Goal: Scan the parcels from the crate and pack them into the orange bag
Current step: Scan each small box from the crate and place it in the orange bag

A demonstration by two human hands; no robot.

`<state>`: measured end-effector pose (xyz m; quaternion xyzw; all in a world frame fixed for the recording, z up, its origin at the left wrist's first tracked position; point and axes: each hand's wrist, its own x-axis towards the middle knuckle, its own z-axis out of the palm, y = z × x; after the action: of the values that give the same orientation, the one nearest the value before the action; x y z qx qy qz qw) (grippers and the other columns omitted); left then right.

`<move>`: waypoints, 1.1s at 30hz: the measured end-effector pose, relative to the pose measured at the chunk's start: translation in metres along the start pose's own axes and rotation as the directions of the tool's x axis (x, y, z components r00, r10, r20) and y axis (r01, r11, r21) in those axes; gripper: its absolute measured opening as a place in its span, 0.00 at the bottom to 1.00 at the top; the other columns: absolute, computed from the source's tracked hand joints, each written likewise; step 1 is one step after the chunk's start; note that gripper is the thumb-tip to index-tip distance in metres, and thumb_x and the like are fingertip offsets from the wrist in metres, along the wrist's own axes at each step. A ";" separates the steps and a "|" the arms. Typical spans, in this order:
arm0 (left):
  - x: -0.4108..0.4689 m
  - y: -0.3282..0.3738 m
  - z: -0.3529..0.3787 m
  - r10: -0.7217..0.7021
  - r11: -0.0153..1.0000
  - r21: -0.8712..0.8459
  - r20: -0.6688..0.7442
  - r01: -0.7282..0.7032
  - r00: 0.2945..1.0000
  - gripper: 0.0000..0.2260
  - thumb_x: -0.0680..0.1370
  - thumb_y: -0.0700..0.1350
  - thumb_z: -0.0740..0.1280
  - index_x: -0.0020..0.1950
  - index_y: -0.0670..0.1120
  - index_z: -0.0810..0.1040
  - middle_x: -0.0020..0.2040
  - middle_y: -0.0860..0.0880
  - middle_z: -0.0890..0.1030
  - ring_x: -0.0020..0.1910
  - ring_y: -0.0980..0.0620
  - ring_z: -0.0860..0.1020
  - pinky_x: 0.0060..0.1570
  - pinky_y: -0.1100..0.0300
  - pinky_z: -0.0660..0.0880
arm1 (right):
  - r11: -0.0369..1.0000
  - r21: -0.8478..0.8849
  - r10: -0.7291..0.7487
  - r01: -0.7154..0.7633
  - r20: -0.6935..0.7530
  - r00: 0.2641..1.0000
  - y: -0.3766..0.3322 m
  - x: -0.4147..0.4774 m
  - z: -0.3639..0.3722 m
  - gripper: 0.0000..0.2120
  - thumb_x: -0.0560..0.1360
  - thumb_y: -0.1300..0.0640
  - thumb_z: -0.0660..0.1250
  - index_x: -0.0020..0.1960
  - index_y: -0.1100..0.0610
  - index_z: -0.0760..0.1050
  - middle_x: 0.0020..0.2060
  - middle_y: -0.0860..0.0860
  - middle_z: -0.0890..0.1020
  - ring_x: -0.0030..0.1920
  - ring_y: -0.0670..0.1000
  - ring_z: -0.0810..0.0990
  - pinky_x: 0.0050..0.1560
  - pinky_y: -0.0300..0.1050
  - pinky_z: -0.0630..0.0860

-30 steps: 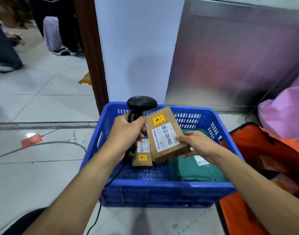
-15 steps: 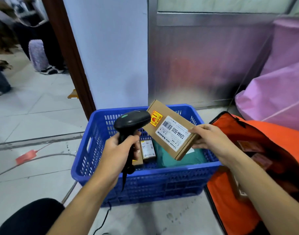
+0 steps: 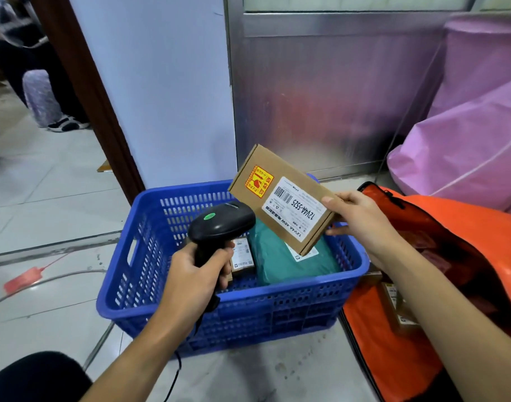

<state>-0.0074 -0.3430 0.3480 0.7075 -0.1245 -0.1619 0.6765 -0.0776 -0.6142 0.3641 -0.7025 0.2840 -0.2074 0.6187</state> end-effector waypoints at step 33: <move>0.003 0.002 0.000 -0.034 0.990 0.140 0.033 0.029 0.999 0.14 0.79 0.43 0.69 0.35 0.40 0.75 0.28 0.42 0.72 0.29 0.46 0.68 0.30 0.53 0.65 | 0.989 -0.140 -0.035 0.038 0.023 0.999 0.005 -0.004 0.000 0.11 0.82 0.52 0.68 0.60 0.56 0.75 0.46 0.50 0.86 0.41 0.41 0.86 0.35 0.38 0.81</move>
<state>-0.0048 -0.3441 0.3502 0.7519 -0.1364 -0.1759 0.6206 -0.0816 -0.6118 0.3597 -0.7516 0.2787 -0.1910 0.5666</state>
